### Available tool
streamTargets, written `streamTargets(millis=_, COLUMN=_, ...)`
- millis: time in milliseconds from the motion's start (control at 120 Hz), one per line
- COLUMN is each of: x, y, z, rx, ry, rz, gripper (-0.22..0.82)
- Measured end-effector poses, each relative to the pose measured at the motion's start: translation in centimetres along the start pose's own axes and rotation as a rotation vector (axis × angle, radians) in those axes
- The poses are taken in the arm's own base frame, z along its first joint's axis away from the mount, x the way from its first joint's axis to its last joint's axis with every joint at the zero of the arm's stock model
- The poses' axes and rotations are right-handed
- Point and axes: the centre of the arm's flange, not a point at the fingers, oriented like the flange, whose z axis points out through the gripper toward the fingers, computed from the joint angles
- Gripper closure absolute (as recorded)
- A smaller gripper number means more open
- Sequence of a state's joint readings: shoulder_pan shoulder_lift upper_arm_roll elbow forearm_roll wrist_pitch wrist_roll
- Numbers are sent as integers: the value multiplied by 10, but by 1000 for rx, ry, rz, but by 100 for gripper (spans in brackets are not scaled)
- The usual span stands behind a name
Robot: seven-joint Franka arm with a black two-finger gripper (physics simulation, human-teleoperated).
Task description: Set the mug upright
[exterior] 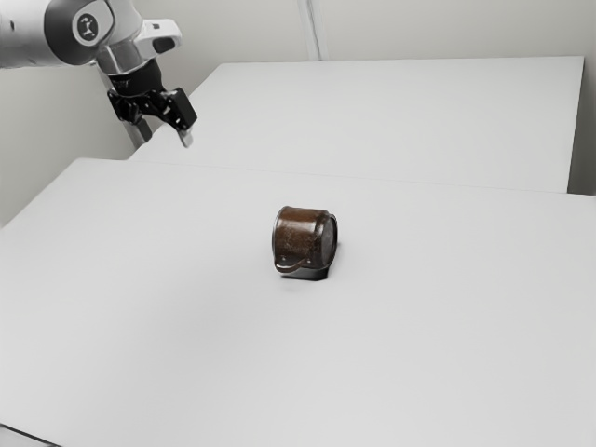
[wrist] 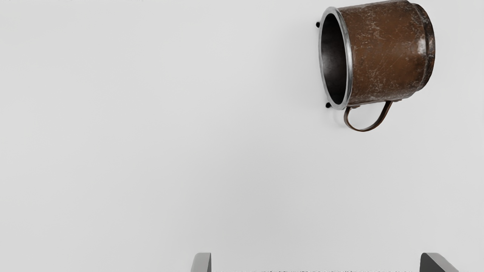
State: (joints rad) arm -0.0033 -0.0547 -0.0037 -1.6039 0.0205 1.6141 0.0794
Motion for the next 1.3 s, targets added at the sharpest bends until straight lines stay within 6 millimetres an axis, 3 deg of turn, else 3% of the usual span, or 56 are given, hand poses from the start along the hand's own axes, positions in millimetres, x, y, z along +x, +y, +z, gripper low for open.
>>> streamTargets(millis=100, x=0, y=6, z=1, rx=2, ry=-7, rz=11, gripper=0)
streamTargets(millis=408, x=-3, y=-7, z=11, rx=4, ry=-27, rz=-26, gripper=0)
streamTargets(millis=608, x=-2, y=5, z=56, rx=-12, ry=-54, rz=-29, gripper=0)
streamTargets(millis=983, x=28, y=-1, z=136, rx=-179, ry=-69, rz=-111, gripper=0)
streamTargets(millis=1083, x=34, y=-10, z=153, rx=-262, ry=-59, rz=-126, gripper=0)
streamTargets(millis=1300, x=49, y=-49, z=204, rx=-456, ry=-31, rz=-135, gripper=0)
